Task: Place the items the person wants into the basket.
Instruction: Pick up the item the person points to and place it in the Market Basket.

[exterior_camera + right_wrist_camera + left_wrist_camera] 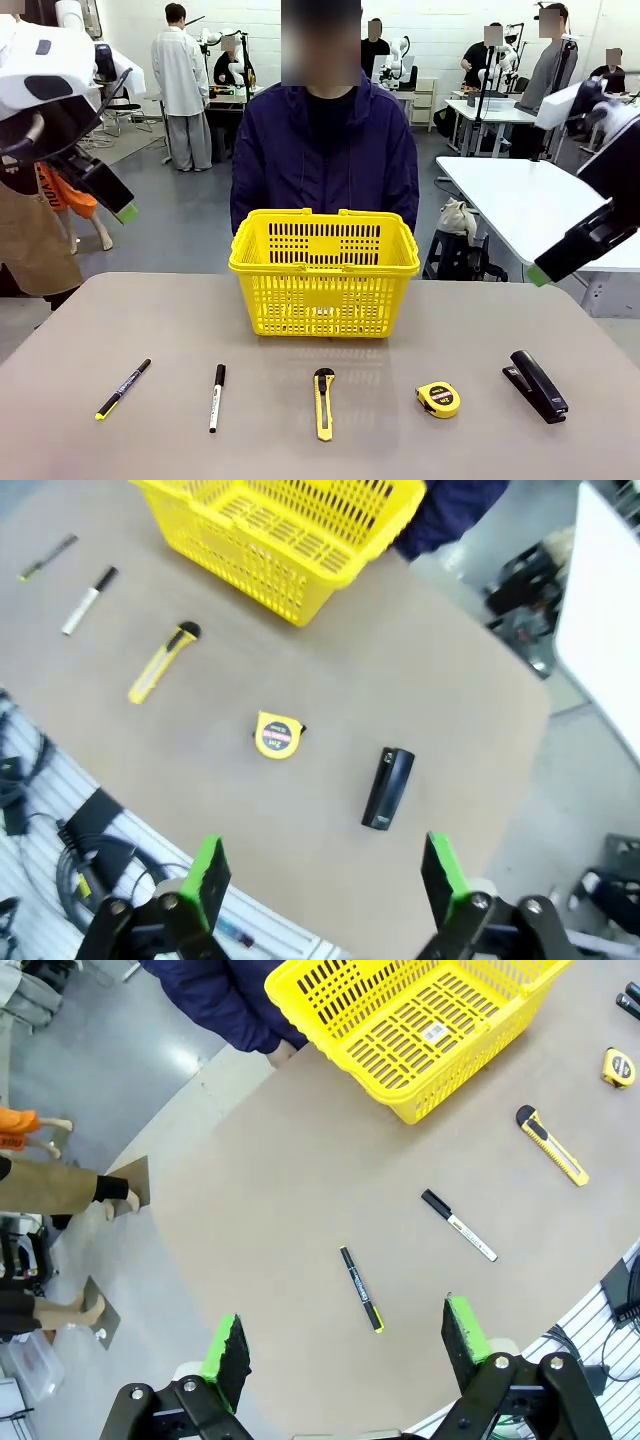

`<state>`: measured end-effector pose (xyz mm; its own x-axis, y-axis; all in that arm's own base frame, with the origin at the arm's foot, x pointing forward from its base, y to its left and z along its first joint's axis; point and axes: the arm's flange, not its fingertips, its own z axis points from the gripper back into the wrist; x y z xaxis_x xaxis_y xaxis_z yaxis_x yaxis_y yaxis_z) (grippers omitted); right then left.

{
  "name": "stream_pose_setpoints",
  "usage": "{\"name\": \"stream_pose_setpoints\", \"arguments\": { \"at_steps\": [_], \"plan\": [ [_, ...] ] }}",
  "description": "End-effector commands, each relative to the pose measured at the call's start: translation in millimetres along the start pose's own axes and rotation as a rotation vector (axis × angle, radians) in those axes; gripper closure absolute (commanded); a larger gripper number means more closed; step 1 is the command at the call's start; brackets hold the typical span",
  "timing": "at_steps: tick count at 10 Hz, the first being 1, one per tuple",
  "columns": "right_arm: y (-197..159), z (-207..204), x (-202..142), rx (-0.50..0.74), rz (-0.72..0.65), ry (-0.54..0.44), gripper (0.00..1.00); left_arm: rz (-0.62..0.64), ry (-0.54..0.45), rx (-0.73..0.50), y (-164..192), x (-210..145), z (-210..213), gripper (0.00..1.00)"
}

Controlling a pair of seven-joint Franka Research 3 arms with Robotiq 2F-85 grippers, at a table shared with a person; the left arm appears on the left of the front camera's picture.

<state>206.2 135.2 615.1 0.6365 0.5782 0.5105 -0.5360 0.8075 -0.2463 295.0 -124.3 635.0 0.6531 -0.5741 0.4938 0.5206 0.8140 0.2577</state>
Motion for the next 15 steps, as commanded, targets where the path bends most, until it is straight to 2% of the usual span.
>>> {"name": "stream_pose_setpoints", "arguments": {
  "at_steps": [1, 2, 8, 9, 10, 11, 13, 15],
  "plan": [
    [9, 0, 11, -0.073, 0.005, 0.015, 0.00, -0.006, 0.016, -0.016, 9, 3, -3, 0.00],
    [0, 0, 0, 0.000, 0.000, 0.000, 0.00, 0.000, 0.000, 0.000, 0, 0, 0, 0.00],
    [0, 5, 2, -0.004, -0.003, -0.002, 0.00, 0.002, -0.001, -0.002, 2, 3, 0, 0.00],
    [-35, 1, -7, 0.208, 0.062, 0.021, 0.00, 0.050, -0.018, -0.098, 35, -9, -8, 0.00],
    [-69, -2, -16, 0.365, 0.018, -0.011, 0.00, 0.070, -0.021, -0.213, 64, -25, -13, 0.00],
    [-103, -5, -28, 0.498, -0.003, -0.078, 0.00, 0.101, -0.035, -0.320, 95, -42, -14, 0.00],
    [-173, -15, -65, 0.745, -0.106, -0.223, 0.00, 0.253, -0.133, -0.539, 159, -84, -15, 0.00],
    [-217, -25, -98, 0.869, -0.180, -0.387, 0.00, 0.328, -0.286, -0.705, 204, -122, -6, 0.00]
  ]
}}
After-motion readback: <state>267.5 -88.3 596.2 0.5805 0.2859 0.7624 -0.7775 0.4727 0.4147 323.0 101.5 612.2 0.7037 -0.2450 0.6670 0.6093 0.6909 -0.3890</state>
